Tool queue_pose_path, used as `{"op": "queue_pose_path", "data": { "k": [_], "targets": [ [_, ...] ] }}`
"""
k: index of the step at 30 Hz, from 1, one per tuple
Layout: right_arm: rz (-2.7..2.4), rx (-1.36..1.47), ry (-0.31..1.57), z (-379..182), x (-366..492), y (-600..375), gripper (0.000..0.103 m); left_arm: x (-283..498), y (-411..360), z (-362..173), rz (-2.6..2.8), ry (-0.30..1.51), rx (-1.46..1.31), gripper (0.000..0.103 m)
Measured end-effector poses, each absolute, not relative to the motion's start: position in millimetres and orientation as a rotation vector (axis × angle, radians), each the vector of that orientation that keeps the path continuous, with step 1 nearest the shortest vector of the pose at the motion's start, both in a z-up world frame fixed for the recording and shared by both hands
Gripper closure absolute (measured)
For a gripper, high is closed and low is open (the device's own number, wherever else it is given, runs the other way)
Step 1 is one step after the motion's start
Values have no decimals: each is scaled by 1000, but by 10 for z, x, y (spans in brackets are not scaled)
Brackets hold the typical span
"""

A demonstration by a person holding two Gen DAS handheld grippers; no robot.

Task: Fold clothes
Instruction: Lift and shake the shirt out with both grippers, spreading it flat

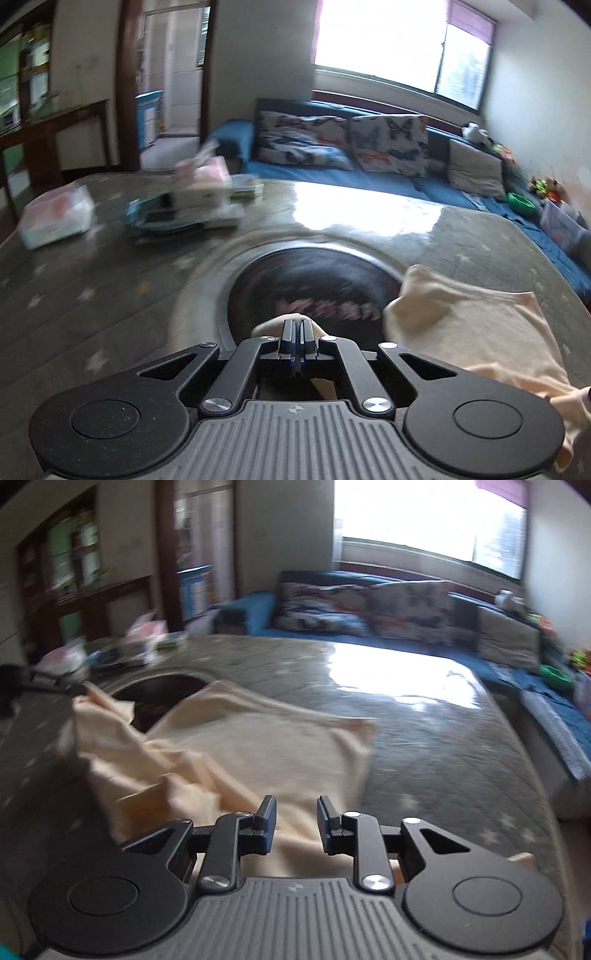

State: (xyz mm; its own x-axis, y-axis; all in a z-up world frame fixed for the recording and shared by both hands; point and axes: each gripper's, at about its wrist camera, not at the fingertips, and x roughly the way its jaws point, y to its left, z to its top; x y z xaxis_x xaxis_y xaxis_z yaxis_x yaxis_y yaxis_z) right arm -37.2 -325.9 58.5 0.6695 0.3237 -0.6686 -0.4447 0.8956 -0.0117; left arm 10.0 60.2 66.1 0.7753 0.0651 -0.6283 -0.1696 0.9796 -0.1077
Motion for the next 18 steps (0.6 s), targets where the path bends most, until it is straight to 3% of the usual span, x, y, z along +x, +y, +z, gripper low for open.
{"op": "queue_pose_path", "data": {
  "k": [13,17,18],
  "targets": [
    [630,-381,746,280,-622,-2485,70,-318,810,687,156,672,-210,101],
    [586,-419,750,202,-627,-2477,72,-345,794,680,147,681,-206,101],
    [583,-413,754,183,-617,-2492,80,-353,800,676,147,682,-206,101]
  ]
}}
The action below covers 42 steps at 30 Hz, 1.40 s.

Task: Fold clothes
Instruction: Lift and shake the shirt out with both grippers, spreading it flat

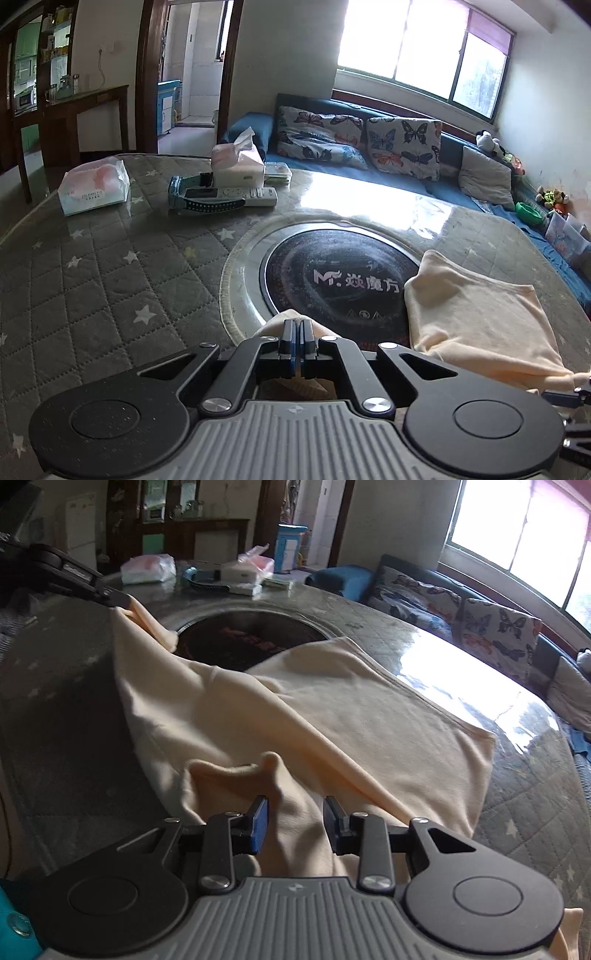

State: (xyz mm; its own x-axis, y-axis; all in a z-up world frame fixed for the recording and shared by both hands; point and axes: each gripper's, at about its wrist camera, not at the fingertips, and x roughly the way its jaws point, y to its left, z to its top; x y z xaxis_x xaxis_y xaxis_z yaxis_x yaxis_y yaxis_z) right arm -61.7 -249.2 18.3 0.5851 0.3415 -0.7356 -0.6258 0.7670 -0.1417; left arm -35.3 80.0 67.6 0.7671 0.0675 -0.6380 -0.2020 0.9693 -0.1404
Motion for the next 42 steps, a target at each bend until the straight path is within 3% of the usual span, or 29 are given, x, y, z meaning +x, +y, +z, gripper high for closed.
{"op": "queue_pose_path", "data": {
  "k": [1,4,20,25,36,42],
  "targets": [
    [584,-404,761,170,-607,-2506,92,-364,804,672,151,685,-206,101],
    [607,-382,775,190,-618,-2562,101,-408,824,666,155,690,-203,101],
    [861,-462,869,345,-1110,-2692,100,-552,1035,405,237,805,-170,98],
    [848,-369,864,536,-1043,-2877,97,-591,1134,470,277,789,-160,98],
    [646,-327,972,276,-899,-3203,92,-391,380,560,-21,758,-111,98],
    [642,-354,903,446,-904,-3229,92,-282,-234,481,-225,771,-44,98]
  ]
}}
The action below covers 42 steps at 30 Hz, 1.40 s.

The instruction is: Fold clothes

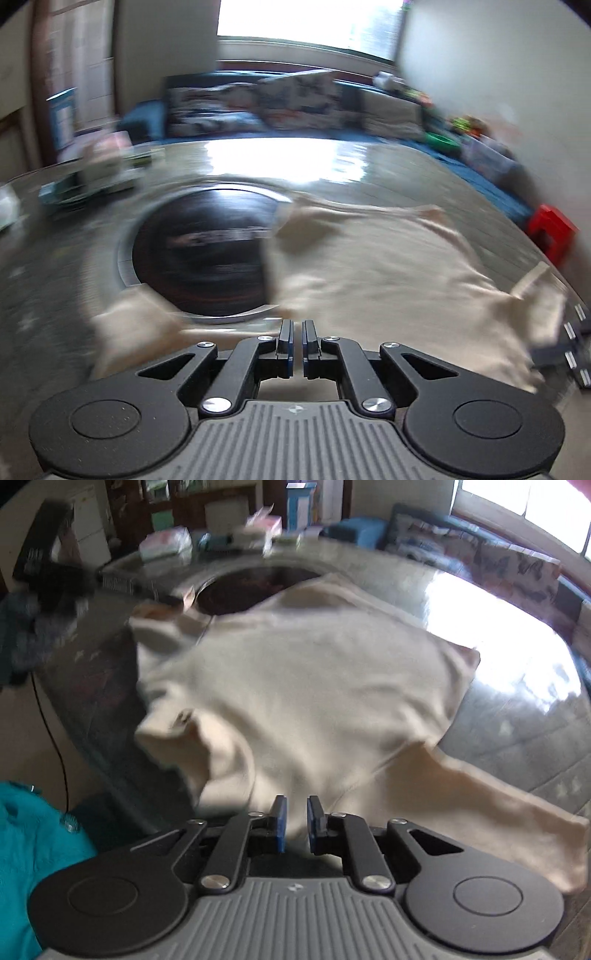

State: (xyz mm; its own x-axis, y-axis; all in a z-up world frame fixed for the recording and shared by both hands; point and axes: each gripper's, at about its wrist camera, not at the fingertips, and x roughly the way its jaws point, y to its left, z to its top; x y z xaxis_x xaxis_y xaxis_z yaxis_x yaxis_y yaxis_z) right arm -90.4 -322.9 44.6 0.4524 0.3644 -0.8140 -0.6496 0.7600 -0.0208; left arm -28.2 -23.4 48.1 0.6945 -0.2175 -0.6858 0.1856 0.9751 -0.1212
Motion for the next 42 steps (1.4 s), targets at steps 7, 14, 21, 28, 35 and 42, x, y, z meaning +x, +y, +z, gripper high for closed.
{"op": "queue_pose_path", "data": {
  "k": [7,14,21,28,35,42],
  "targets": [
    [523,-293,849,397,-455,-3285,91,-241,-729,228,-386,835,27,98],
    [480,-312,907,242,-331,-3372,91,-134,-741,218,-399,851,53,97],
    [479,-305,854,352,-82,-3340,90,489,-477,389,-177,793,1,97],
    [458,-240,829,379,316,-3361,88,1143,-405,358,-96,765,7,78],
    [428,-181,807,397,679,-3388,86,1515,-429,165,-123,787,-27,77],
    [395,-136,815,287,996,-3423,86,1348,-571,211,-242,731,-31,100]
  ]
}}
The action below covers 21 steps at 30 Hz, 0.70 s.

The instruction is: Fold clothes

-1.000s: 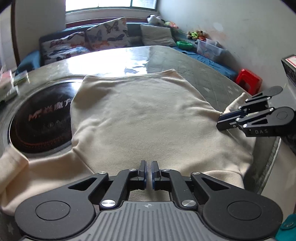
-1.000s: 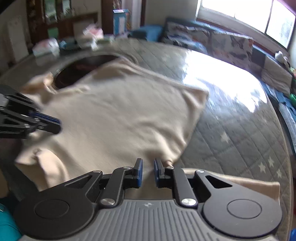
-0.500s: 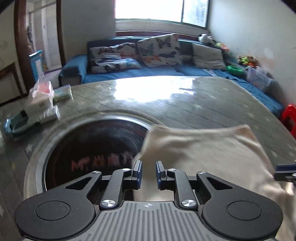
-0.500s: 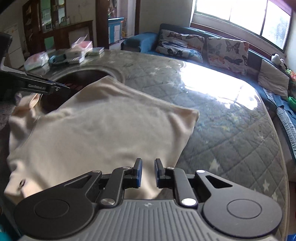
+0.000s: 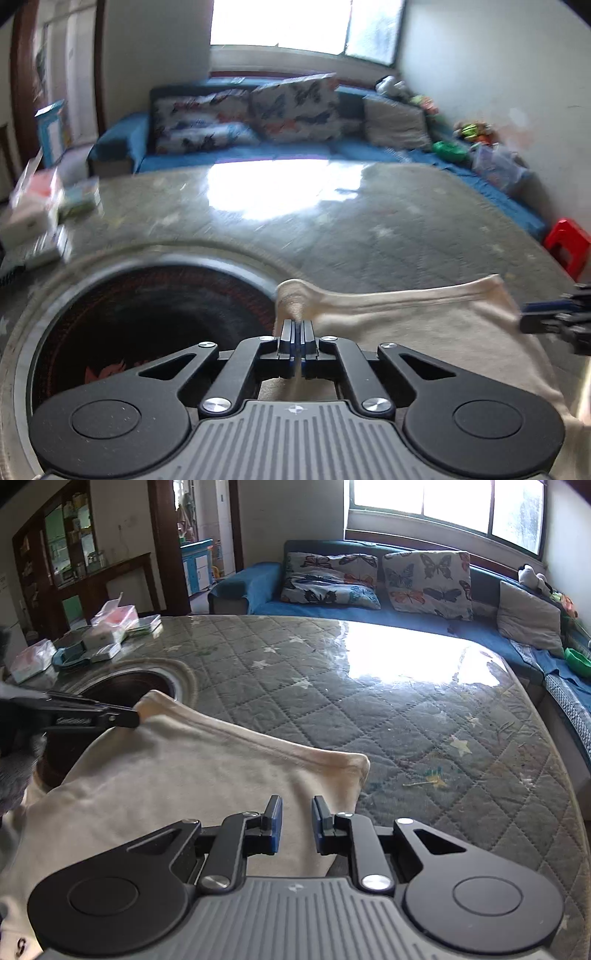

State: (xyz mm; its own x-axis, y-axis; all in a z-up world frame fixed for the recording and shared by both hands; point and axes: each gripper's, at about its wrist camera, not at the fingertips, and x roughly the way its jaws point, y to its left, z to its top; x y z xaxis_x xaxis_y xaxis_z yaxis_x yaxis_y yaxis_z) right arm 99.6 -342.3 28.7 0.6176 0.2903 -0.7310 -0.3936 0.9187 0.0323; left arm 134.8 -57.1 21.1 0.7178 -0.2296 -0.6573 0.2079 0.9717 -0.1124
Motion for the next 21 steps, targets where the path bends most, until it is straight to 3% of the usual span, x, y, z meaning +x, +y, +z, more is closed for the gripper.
{"op": "queue_pose_path", "data": {
  "k": [9,12,14,16,17,19,21],
  "targets": [
    [368,-121,847,127,1106,-3441,86,874,-865,286,-391,633,133,91],
    [365,-124,852,114,1110,-3442,85,878,-812,322,-333,604,136,78],
    [363,-122,853,111,1117,-3444,85,958,-774,300,-330,638,114,64],
    [359,-117,851,113,1125,-3445,85,1032,-764,253,-336,682,101,58],
    [358,-115,851,115,1127,-3447,85,1065,-767,227,-340,705,95,48],
    [352,-111,847,122,1135,-3453,81,1132,-787,186,-344,744,69,48],
    [343,-107,842,135,1147,-3464,79,1189,-770,142,-336,766,41,58]
  ]
}}
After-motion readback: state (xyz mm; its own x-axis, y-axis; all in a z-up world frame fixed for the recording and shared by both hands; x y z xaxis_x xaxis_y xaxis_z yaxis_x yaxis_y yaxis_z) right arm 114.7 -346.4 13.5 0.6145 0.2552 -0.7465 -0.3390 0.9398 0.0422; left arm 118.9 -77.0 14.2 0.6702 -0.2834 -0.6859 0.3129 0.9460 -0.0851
